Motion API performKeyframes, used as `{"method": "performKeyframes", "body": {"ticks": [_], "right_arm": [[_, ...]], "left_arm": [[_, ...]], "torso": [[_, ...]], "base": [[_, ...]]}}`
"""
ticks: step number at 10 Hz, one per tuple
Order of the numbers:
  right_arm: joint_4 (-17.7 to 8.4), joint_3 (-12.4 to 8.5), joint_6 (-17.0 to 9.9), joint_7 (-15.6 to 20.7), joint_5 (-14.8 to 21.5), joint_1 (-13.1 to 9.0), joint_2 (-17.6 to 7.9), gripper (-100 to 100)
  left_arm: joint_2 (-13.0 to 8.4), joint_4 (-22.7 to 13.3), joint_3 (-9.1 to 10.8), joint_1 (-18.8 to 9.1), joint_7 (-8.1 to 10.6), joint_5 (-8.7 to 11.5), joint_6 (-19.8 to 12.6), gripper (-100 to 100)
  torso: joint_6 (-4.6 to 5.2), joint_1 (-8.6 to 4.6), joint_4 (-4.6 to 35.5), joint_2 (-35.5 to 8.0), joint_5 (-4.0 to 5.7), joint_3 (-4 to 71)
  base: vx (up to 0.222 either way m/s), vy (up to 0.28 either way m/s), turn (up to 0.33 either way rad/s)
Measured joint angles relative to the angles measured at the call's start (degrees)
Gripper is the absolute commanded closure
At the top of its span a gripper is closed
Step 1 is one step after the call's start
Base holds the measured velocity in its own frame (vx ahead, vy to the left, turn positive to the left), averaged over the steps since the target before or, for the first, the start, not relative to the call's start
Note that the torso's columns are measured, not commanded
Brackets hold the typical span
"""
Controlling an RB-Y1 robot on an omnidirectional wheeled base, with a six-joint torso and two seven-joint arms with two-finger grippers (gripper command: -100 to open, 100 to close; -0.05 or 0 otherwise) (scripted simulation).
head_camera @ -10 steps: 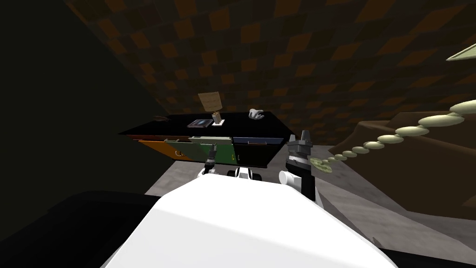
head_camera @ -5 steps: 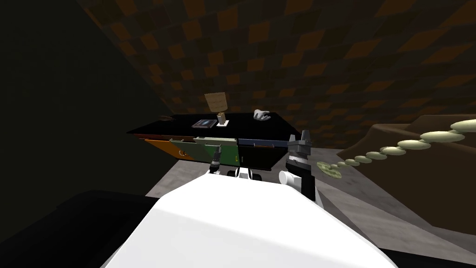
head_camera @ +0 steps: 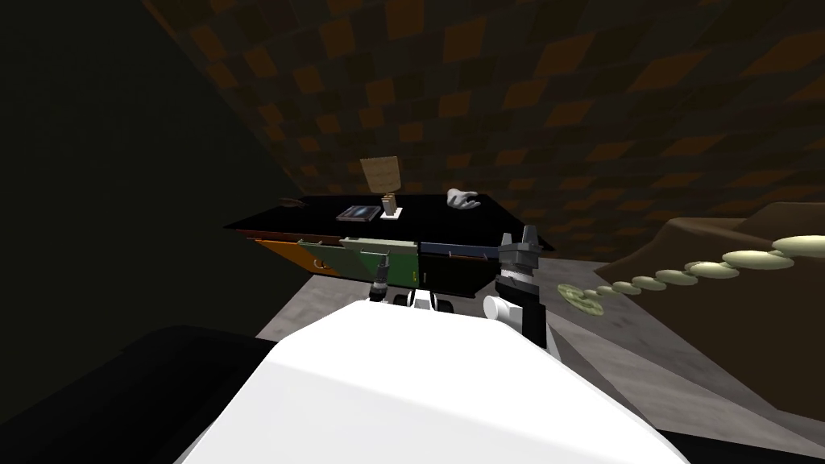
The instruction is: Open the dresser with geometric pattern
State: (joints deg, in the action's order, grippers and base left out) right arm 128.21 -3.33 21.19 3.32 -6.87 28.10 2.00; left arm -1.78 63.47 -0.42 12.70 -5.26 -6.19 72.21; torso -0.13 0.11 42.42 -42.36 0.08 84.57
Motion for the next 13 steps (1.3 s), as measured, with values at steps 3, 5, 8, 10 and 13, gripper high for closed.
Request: {"method": "performKeyframes", "body": {"ticks": [3,5,8,10,13], "right_arm": [[0.00,0.01,0.00,0.00,0.00,-0.02,0.01,0],[0.00,0.01,-0.01,0.00,0.00,-0.03,0.01,0],[0.00,0.01,0.00,0.00,0.00,-0.02,0.01,0],[0.00,0.02,0.00,0.00,0.00,-0.02,0.02,0],[0.00,0.03,0.00,0.00,0.00,-0.02,0.03,0]], "left_arm": [[0.20,1.31,-0.33,-0.09,-0.08,-0.09,-1.16,100],[0.10,2.42,-0.26,-0.41,0.27,0.00,-3.33,100],[-0.02,3.69,-0.36,-1.01,0.75,0.03,-6.23,100],[-1.41,2.55,0.20,-1.59,1.78,0.48,-6.53,-100],[-6.12,-1.30,2.50,-5.43,5.89,2.12,-6.76,-100]], "torso": [[0.02,-0.20,0.10,-0.46,0.04,-0.27],[0.12,-0.28,0.20,-0.45,0.09,-0.26],[0.01,-0.32,0.40,-0.32,0.26,-0.13],[0.11,-0.38,0.00,0.07,0.09,0.03],[0.12,-0.15,-0.15,0.13,-0.06,0.03]], "base": [[-0.077,-0.015,0.025],[-0.184,-0.011,0.028],[-0.129,-0.003,0.016],[-0.049,-0.092,-0.023],[-0.057,-0.157,-0.016]]}}
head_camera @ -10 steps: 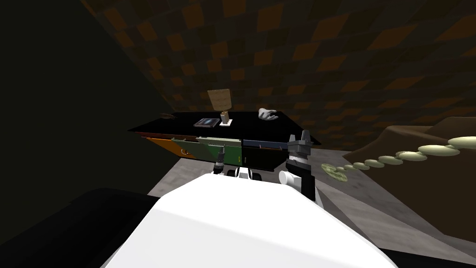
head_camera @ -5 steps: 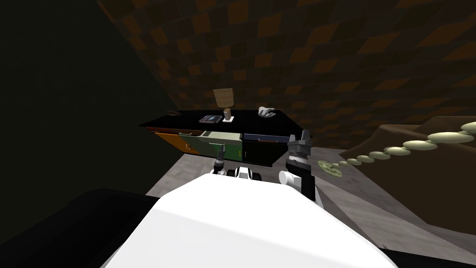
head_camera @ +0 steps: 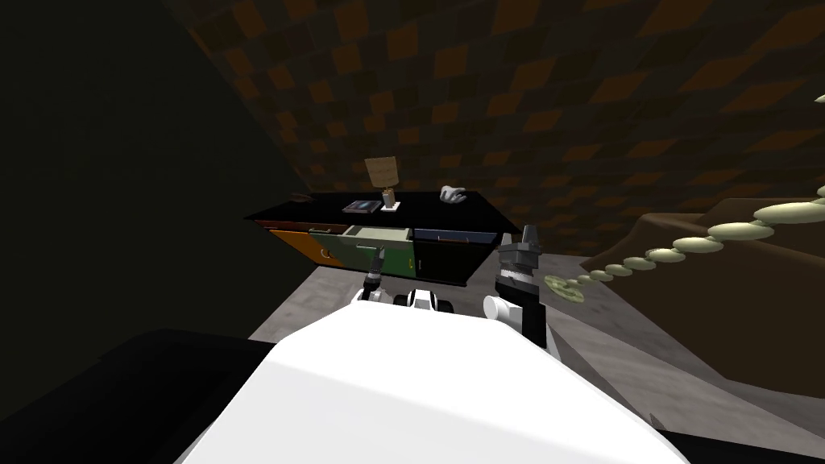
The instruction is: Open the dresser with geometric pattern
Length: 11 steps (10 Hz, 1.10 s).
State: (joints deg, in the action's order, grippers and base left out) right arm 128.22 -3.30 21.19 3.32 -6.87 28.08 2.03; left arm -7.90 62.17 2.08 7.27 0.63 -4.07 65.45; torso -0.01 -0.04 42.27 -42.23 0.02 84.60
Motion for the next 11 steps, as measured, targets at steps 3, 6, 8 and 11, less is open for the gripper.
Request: {"method": "performKeyframes", "body": {"ticks": [3,6,8,11], "right_arm": [[0.00,0.00,0.00,0.00,0.00,0.00,0.00,0],[0.00,-0.01,0.00,0.00,0.00,0.00,-0.01,0],[0.00,-0.01,0.00,0.00,0.00,0.00,-0.01,0],[0.00,-0.02,0.00,0.00,0.00,0.01,-0.02,0]], "left_arm": [[-5.49,-4.90,2.62,-4.38,4.65,1.92,0.10,-100],[-10.39,-7.38,4.48,-6.30,8.75,3.33,-0.12,-100],[-13.03,-11.40,5.38,-9.24,10.84,4.04,0.06,-100],[-13.88,-10.42,5.86,-8.95,11.84,4.38,-1.05,-100]], "torso": [[0.02,-0.01,0.00,-0.02,-0.01,-0.01],[-0.07,-0.10,0.26,-0.36,0.16,-0.18],[-0.16,-0.10,0.49,-0.45,0.36,-0.22],[-0.10,-0.19,0.62,-0.67,0.44,-0.35]], "base": [[-0.045,-0.151,-0.018],[-0.063,-0.125,-0.019],[-0.039,-0.098,-0.024],[-0.012,-0.032,-0.013]]}}
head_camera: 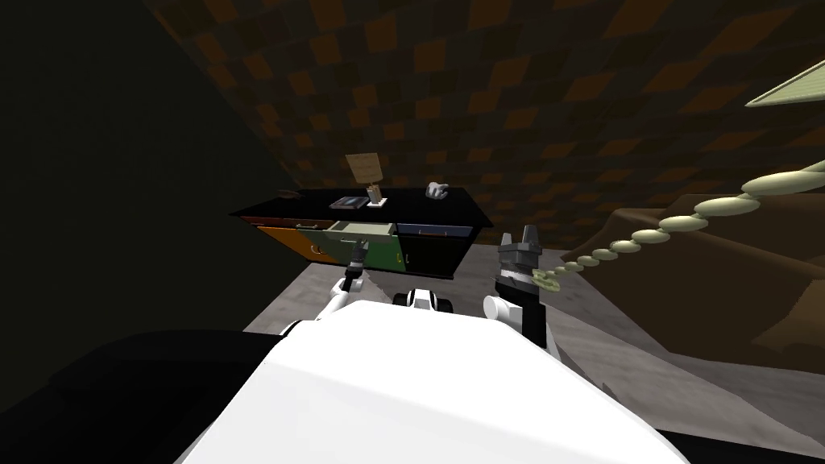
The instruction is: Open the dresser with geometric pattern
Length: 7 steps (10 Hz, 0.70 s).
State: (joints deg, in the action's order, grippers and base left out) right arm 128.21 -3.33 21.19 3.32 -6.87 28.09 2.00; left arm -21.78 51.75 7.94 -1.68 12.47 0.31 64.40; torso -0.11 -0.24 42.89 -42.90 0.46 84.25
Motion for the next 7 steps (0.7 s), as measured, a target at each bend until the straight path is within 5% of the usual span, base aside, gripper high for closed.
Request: {"method": "performKeyframes", "body": {"ticks": [2,3,7], "right_arm": [[0.00,0.01,0.00,0.00,0.00,0.00,0.01,0],[0.00,0.00,0.00,0.00,0.00,0.00,0.00,0],[0.00,0.00,0.00,0.00,0.00,0.00,0.00,0]], "left_arm": [[-1.60,0.49,0.67,-0.27,1.48,0.54,-1.27,-100],[-1.58,0.14,0.67,-0.09,1.58,0.55,-1.48,0],[-1.32,-0.54,0.45,0.55,1.60,0.45,-2.17,0]], "torso": [[-0.15,-0.30,0.20,-0.24,0.23,-0.13],[0.04,-0.20,0.03,-0.13,0.05,-0.09],[0.13,0.03,-0.42,0.44,-0.28,0.24]], "base": [[-0.012,-0.055,0.008],[0.000,0.000,0.000],[0.000,0.000,0.000]]}}
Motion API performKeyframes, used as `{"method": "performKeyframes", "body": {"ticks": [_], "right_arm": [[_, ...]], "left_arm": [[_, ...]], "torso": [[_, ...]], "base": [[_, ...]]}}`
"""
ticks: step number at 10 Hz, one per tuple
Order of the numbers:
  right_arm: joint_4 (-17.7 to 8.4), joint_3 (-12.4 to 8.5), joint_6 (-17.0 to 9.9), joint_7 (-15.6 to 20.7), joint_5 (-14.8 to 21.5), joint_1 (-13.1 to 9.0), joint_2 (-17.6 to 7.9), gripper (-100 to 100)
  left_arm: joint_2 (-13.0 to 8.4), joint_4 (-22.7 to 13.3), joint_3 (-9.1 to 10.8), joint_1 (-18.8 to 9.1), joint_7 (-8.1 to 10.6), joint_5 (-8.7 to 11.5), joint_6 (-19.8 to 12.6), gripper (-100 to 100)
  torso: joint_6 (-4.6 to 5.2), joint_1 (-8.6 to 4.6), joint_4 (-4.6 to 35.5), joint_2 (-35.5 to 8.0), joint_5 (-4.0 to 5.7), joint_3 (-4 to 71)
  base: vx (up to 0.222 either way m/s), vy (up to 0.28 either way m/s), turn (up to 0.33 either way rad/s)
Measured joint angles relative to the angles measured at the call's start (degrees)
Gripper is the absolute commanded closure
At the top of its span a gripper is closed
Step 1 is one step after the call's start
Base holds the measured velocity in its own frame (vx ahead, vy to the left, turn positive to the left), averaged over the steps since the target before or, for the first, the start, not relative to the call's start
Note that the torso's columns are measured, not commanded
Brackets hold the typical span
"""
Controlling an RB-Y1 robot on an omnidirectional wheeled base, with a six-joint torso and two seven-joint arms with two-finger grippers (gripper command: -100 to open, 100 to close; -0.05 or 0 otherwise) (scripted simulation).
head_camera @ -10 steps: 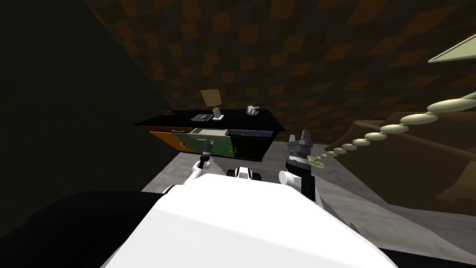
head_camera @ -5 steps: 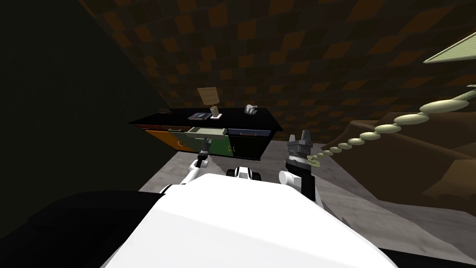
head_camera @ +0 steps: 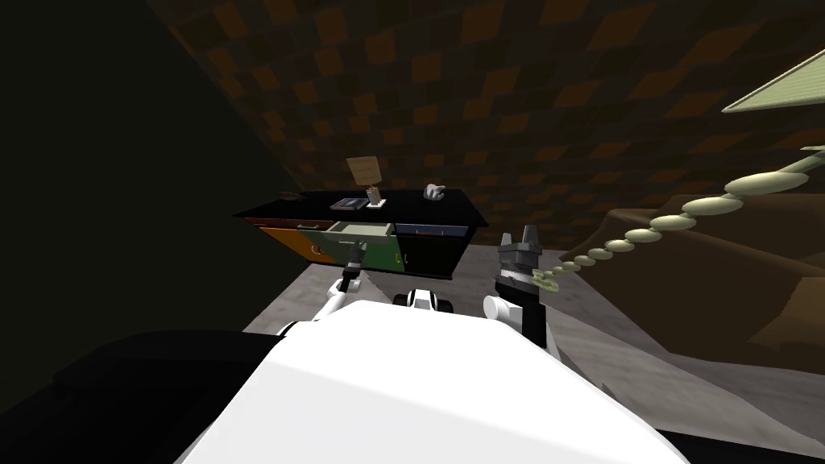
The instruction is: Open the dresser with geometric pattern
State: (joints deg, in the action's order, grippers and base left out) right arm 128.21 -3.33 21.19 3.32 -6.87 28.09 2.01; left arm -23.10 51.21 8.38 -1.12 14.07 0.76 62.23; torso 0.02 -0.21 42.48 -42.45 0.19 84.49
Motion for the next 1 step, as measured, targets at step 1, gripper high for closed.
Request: {"method": "performKeyframes", "body": {"ticks": [1], "right_arm": [[0.00,0.00,0.00,0.00,0.00,0.00,0.00,0]], "left_arm": [[0.02,-0.08,-0.02,0.07,0.00,-0.01,-0.08,0]], "torso": [[0.00,0.05,-0.05,0.05,-0.05,0.02]], "base": [[0.000,0.000,0.000]]}}
